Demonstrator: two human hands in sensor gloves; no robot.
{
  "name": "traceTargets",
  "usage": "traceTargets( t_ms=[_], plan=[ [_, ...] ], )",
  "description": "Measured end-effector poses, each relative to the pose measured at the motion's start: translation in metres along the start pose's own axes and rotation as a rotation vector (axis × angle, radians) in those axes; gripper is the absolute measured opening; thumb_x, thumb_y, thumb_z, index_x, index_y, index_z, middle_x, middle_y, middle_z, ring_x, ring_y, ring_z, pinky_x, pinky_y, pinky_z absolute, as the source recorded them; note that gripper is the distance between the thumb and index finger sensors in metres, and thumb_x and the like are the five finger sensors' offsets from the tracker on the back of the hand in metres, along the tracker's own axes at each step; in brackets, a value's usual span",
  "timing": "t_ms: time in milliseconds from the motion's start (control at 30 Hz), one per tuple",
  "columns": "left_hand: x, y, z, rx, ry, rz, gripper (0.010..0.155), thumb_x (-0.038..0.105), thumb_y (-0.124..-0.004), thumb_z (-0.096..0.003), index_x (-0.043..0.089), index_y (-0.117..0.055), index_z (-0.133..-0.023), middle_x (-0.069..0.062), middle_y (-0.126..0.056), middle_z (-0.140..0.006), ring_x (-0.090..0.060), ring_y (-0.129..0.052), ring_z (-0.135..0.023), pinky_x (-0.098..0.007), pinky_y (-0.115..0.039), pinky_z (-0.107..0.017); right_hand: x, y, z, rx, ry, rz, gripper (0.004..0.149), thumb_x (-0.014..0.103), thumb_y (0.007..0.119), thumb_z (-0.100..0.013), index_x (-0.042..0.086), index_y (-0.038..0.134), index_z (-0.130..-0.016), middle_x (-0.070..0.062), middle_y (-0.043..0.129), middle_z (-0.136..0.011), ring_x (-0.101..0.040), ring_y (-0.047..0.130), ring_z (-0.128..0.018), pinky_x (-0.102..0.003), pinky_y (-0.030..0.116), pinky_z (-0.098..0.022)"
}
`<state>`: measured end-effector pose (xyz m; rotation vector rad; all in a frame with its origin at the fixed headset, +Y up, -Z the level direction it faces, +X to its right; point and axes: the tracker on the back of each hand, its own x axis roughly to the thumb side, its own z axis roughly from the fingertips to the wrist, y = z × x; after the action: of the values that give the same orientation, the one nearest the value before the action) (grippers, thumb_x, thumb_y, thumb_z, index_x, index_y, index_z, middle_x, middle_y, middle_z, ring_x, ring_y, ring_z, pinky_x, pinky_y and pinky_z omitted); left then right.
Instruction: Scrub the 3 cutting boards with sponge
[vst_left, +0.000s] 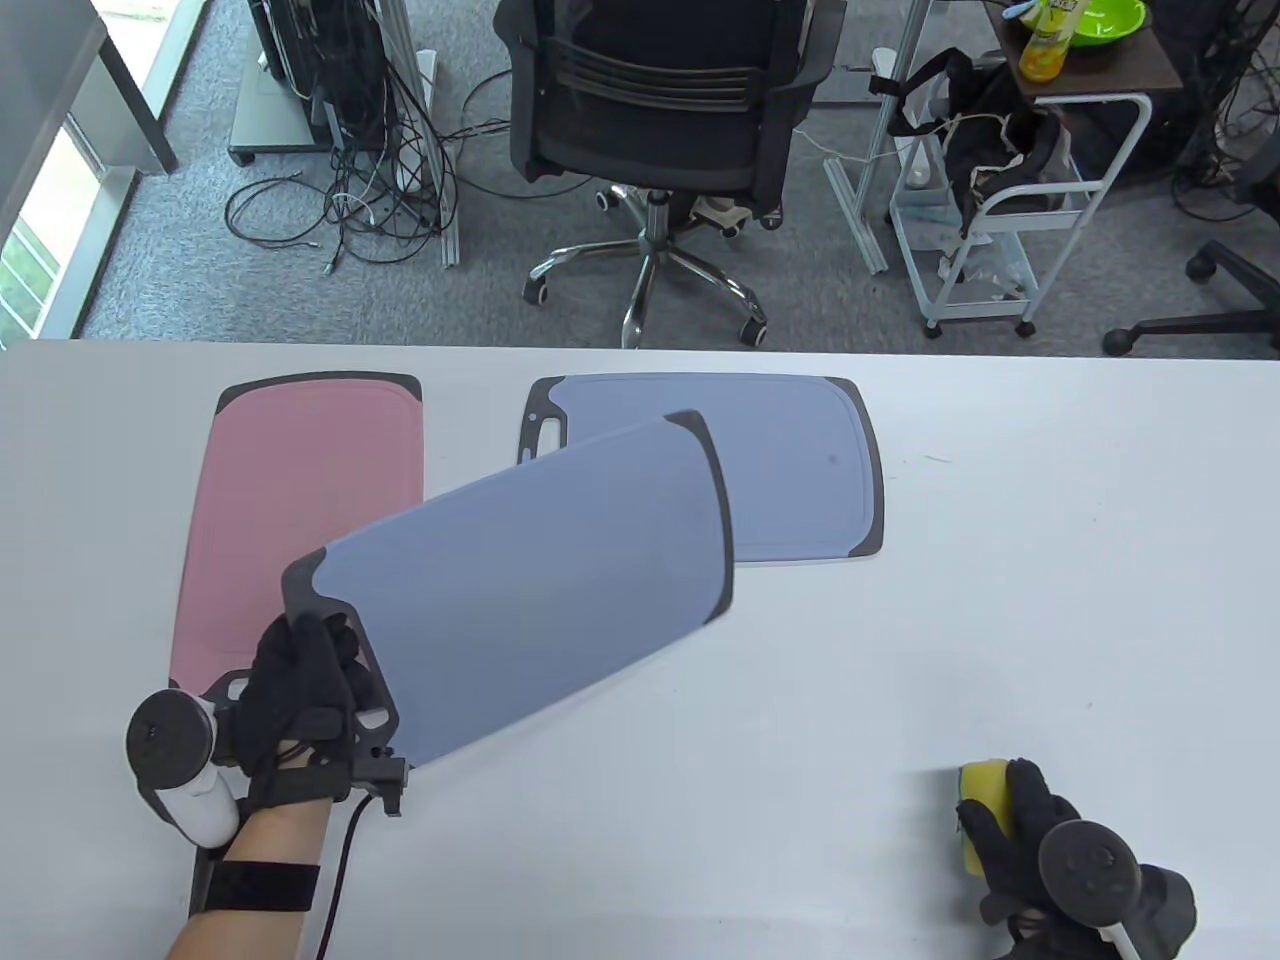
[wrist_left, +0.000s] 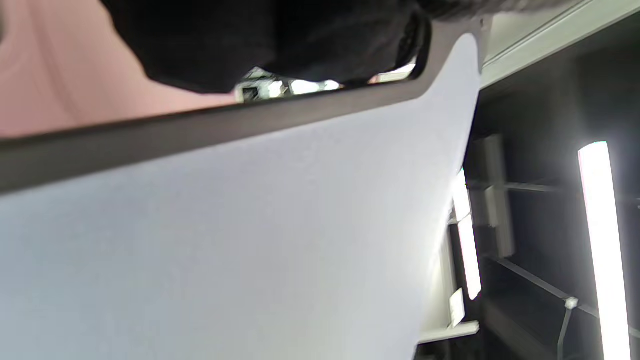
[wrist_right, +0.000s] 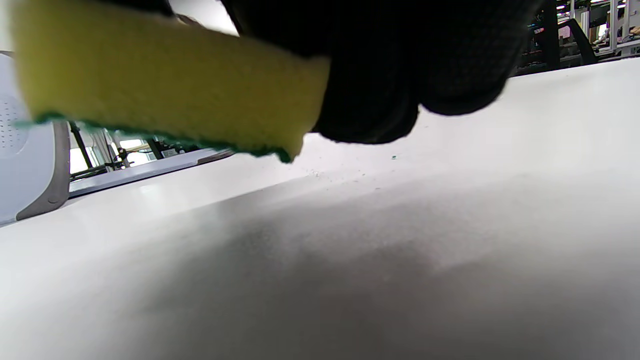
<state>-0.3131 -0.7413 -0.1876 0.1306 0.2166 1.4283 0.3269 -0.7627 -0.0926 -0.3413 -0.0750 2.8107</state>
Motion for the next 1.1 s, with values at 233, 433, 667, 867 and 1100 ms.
traceTargets(
  t_ms=[233, 433, 667, 867, 1100],
  plan=[
    [-0.031, -0.049, -0.017, -0.311, 0.300, -0.177, 0.051, 0.053, -0.078, -0.0561, 0.022, -0.069, -0.095, 0.005, -0.092, -0.069, 0.003, -0.102, -0.037, -0.026, -0.103, -0.031, -0.001, -0.001, 0.000, -0.004, -0.009, -0.016, 0.074, 0.059, 0.072, -0.047, 0.010, 0.066, -0.102, -0.010, 0.086, -0.077, -0.024, 0.093, -0.053, -0.046, 0.080, -0.047],
    [-0.044, -0.085, -0.030, -0.420, 0.386, -0.383, 0.053, 0.054, -0.077, -0.0565, 0.019, -0.070, -0.095, 0.006, -0.093, -0.068, 0.002, -0.105, -0.038, -0.025, -0.101, -0.032, 0.004, 0.006, -0.002, 0.036, -0.031, -0.020, 0.074, 0.059, 0.072, -0.046, 0.010, 0.066, -0.102, -0.010, 0.086, -0.077, -0.024, 0.093, -0.053, -0.046, 0.080, -0.046],
    [-0.064, -0.106, -0.040, -0.502, 0.490, -0.339, 0.054, 0.054, -0.076, -0.0585, 0.015, -0.071, -0.095, 0.006, -0.092, -0.071, 0.003, -0.105, -0.040, -0.024, -0.100, -0.033, 0.041, 0.000, -0.014, -0.018, -0.119, 0.067, 0.075, 0.059, 0.072, -0.047, 0.010, 0.065, -0.102, -0.010, 0.086, -0.077, -0.025, 0.093, -0.053, -0.047, 0.080, -0.046],
    [-0.068, -0.117, -0.038, -0.500, 0.509, -0.306, 0.053, 0.056, -0.074, -0.0591, 0.019, -0.071, -0.096, 0.008, -0.091, -0.073, 0.005, -0.105, -0.043, -0.021, -0.101, -0.035, 0.157, 0.018, -0.054, 0.004, -0.284, 0.174, 0.073, 0.059, 0.071, -0.048, 0.010, 0.065, -0.103, -0.010, 0.085, -0.078, -0.025, 0.093, -0.054, -0.046, 0.080, -0.047],
    [-0.073, -0.119, -0.034, -0.516, 0.513, -0.224, 0.054, 0.054, -0.073, -0.0588, 0.018, -0.069, -0.099, 0.006, -0.090, -0.074, 0.002, -0.104, -0.046, -0.023, -0.101, -0.036, 0.305, 0.081, -0.088, 0.112, -0.417, 0.224, 0.073, 0.058, 0.071, -0.048, 0.011, 0.064, -0.104, -0.010, 0.085, -0.081, -0.026, 0.093, -0.057, -0.047, 0.079, -0.048]
  ],
)
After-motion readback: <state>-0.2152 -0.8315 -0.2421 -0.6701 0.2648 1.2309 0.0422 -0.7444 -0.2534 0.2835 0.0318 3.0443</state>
